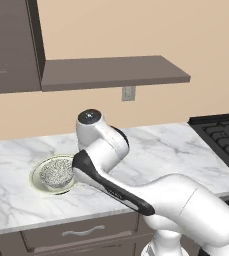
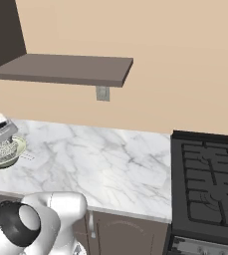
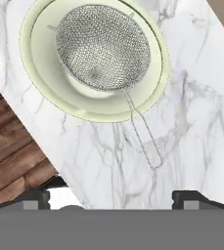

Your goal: Open the cabinet and setup a tea strainer by placing it in the bowl upright.

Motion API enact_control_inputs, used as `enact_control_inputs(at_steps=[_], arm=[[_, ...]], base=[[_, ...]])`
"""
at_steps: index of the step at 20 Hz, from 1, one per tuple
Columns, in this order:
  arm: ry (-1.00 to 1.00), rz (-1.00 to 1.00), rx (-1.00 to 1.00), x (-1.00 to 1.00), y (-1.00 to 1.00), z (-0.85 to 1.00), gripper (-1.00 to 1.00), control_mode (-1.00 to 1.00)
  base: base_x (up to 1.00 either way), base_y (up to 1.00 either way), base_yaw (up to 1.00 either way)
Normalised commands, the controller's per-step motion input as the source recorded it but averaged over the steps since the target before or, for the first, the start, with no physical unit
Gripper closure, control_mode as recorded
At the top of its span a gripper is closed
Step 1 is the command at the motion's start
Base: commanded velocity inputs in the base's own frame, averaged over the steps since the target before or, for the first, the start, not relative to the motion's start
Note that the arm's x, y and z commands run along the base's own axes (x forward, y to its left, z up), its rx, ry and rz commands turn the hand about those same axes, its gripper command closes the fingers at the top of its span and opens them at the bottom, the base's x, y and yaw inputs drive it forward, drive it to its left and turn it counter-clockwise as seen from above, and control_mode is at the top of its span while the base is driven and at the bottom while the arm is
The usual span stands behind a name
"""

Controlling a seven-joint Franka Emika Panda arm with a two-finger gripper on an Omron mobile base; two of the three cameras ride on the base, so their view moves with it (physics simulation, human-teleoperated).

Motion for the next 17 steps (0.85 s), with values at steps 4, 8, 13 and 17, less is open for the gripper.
enact_control_inputs(at_steps=[4, 8, 13, 17], arm=[[0.00, -0.41, 0.25, 0.00, -1.00, 0.54, -1.00, -1.00], [0.01, -0.46, 0.35, 0.00, -1.00, 0.50, -1.00, -1.00], [0.06, -0.53, 0.24, 0.00, -1.00, 0.55, -1.00, -1.00], [0.22, -0.61, 0.10, 0.00, -1.00, 0.14, -1.00, -1.00]], base=[[0.00, 0.00, 0.00], [0.00, 0.00, 0.00], [0.00, 0.00, 0.00], [0.00, 0.00, 0.00]])
